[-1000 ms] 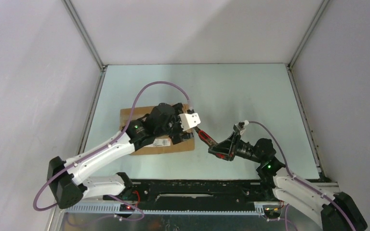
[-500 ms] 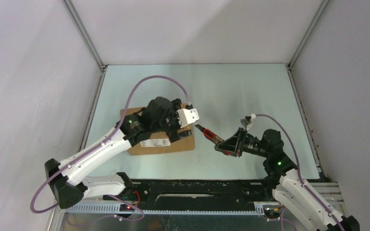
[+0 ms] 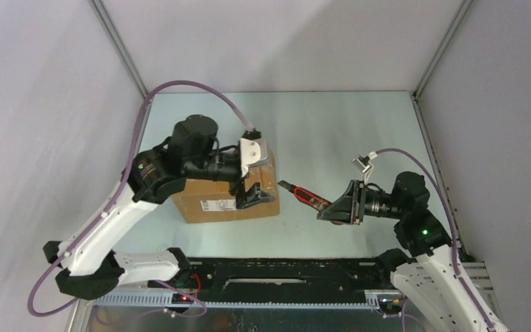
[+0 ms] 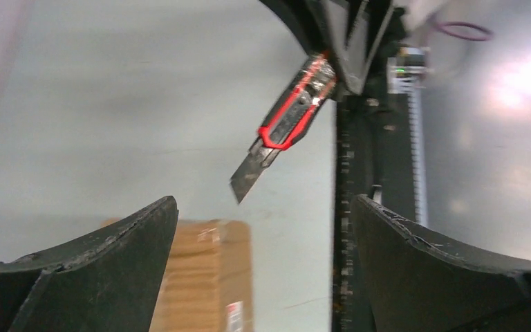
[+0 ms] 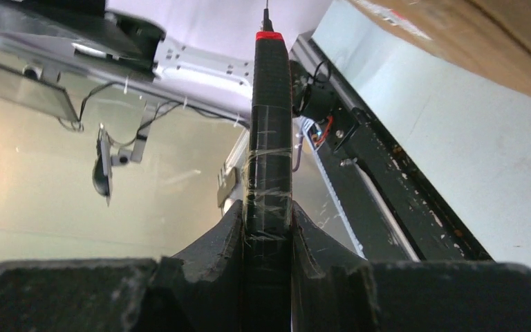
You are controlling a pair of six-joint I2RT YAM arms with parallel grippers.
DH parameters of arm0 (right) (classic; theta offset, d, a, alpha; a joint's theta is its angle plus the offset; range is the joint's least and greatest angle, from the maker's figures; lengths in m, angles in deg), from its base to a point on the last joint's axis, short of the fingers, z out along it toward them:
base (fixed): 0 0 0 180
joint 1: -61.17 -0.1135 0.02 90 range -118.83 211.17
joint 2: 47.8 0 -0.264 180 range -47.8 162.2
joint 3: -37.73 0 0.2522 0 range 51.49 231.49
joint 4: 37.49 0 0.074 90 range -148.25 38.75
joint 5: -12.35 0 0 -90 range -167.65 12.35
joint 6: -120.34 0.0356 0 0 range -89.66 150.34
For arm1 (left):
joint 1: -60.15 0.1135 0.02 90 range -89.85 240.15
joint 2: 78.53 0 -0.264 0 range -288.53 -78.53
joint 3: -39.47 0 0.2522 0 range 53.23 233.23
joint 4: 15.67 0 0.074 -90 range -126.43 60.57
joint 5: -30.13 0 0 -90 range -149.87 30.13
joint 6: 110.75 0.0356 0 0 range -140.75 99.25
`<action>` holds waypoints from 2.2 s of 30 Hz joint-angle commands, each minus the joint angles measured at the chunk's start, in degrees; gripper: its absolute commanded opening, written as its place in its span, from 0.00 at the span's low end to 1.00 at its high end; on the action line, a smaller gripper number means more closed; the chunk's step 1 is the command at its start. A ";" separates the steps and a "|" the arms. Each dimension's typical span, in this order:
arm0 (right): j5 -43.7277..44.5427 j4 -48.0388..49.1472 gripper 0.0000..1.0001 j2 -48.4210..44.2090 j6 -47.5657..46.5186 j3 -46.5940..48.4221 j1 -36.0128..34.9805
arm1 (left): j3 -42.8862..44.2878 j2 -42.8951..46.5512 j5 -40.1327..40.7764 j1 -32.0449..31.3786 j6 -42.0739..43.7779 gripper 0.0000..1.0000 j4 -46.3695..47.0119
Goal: Unpack the express box
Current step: Cut the express box at the center of the board.
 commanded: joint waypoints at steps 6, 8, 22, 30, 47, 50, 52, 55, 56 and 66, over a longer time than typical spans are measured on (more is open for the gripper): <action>-0.33 -9.81 0.00 -3.26 -8.46 6.45 -8.96 | 1.44 -8.20 -23.33 -2.06 -10.84 0.98 0.22; 2.42 -10.49 0.00 -3.11 -8.80 6.62 -12.92 | 2.69 -10.19 -26.14 -2.07 -12.30 0.97 0.16; 6.85 -12.55 0.00 1.55 -13.07 11.30 -17.29 | -7.84 -14.59 -34.33 -5.13 -21.96 0.74 4.95; 8.61 -11.64 0.00 2.32 -12.39 12.19 -16.92 | -12.00 -15.52 -36.97 -5.13 -30.33 0.09 16.58; 62.06 19.97 1.00 -11.00 4.80 -3.59 -17.33 | -33.12 -6.88 -7.65 -1.13 -89.06 0.00 85.17; 67.31 28.17 1.00 -9.70 4.28 -5.80 -18.25 | -34.70 -7.89 -2.68 -1.56 -98.80 0.00 90.62; 70.17 32.68 1.00 -7.29 3.53 -5.84 -19.14 | -35.84 -8.44 -0.08 -2.05 -103.05 0.00 93.43; 72.35 41.28 0.98 -2.96 3.32 -6.17 -20.87 | -35.59 -8.55 3.06 -4.04 -104.59 0.00 90.11; 73.07 43.57 0.97 -0.92 2.77 -6.15 -21.69 | -35.99 -8.45 4.48 -4.60 -105.78 0.00 89.76; 73.68 50.19 0.79 6.83 -1.18 -3.61 -25.29 | -33.06 -11.45 4.07 -5.52 -113.27 0.00 91.13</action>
